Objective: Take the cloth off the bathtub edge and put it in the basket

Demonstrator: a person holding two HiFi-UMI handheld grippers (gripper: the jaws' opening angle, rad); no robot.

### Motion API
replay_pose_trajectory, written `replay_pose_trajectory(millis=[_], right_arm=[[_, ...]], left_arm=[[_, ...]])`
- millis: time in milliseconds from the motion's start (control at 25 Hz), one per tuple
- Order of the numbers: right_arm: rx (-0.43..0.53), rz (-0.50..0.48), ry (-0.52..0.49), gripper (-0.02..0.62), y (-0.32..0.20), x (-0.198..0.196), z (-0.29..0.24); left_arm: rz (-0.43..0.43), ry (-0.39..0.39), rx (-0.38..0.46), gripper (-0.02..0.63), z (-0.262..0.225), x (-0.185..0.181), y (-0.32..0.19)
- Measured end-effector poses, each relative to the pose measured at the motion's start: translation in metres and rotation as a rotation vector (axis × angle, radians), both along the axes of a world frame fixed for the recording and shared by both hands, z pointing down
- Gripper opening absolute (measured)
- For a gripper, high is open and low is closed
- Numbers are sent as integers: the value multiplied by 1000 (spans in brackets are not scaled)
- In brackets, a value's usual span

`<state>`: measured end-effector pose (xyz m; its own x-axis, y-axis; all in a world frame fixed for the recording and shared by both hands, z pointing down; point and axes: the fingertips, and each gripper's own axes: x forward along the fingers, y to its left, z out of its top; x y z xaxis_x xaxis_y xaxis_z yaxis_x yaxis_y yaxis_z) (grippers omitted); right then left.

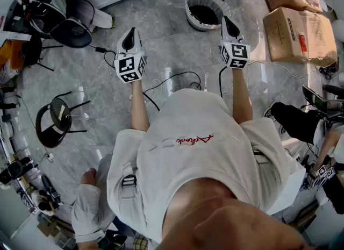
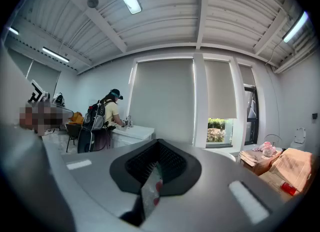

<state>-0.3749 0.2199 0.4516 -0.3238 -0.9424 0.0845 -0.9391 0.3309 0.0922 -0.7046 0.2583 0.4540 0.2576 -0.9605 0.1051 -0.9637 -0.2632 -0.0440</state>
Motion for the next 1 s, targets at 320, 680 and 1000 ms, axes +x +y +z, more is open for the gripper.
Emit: replay_pose_trajectory(millis=[320, 680, 1000], right_arm=[[6, 20, -15, 6, 8, 4, -1], [10, 184, -1, 6, 28, 56, -4], [-1, 396, 14, 6, 78, 141, -4]], left_arm=[[17, -1, 2, 0, 0, 5, 3], [161, 7, -3, 0, 1, 54, -22], [372, 5, 2, 0, -2, 148, -38]])
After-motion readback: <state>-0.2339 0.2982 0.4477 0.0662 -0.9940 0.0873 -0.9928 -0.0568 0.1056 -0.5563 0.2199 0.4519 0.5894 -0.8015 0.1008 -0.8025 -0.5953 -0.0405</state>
